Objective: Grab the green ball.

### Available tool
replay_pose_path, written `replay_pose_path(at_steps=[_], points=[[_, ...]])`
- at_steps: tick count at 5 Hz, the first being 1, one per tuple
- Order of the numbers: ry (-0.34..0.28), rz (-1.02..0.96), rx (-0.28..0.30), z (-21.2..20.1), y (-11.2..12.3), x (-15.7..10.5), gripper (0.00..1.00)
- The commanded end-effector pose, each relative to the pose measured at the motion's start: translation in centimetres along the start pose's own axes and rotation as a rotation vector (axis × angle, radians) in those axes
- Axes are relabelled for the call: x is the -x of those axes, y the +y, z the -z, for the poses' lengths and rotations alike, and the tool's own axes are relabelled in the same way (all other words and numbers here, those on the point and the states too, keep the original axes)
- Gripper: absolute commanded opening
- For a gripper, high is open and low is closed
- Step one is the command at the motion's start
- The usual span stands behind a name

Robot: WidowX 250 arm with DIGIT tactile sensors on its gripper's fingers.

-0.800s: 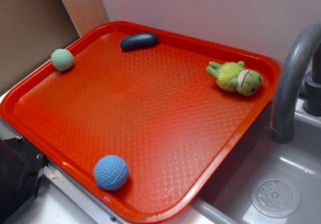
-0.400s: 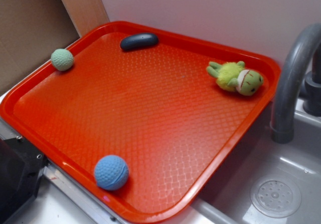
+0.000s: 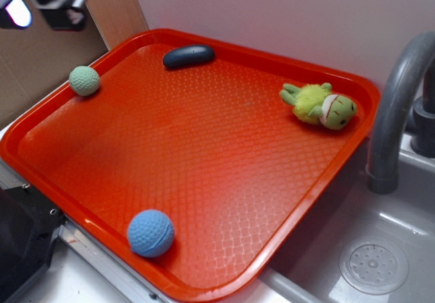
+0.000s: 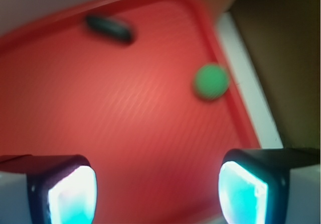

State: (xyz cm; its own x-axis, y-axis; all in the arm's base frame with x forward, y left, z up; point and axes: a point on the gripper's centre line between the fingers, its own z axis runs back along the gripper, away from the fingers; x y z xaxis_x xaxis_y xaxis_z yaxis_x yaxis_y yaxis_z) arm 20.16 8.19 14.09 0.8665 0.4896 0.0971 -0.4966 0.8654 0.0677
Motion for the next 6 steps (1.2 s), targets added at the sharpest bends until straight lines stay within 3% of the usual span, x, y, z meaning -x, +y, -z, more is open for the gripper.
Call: replay_pose_path(at_steps=[1,3,6], points=[[-0.104,-0.321,-0.069,4.6,4.3,-2.2,1.0],[-0.057,-0.335,-0.069,8.0,2.8,-2.4,1.0],[-0.086,-0.171,-0.087,11.2,2.9,-4.7,0.99]])
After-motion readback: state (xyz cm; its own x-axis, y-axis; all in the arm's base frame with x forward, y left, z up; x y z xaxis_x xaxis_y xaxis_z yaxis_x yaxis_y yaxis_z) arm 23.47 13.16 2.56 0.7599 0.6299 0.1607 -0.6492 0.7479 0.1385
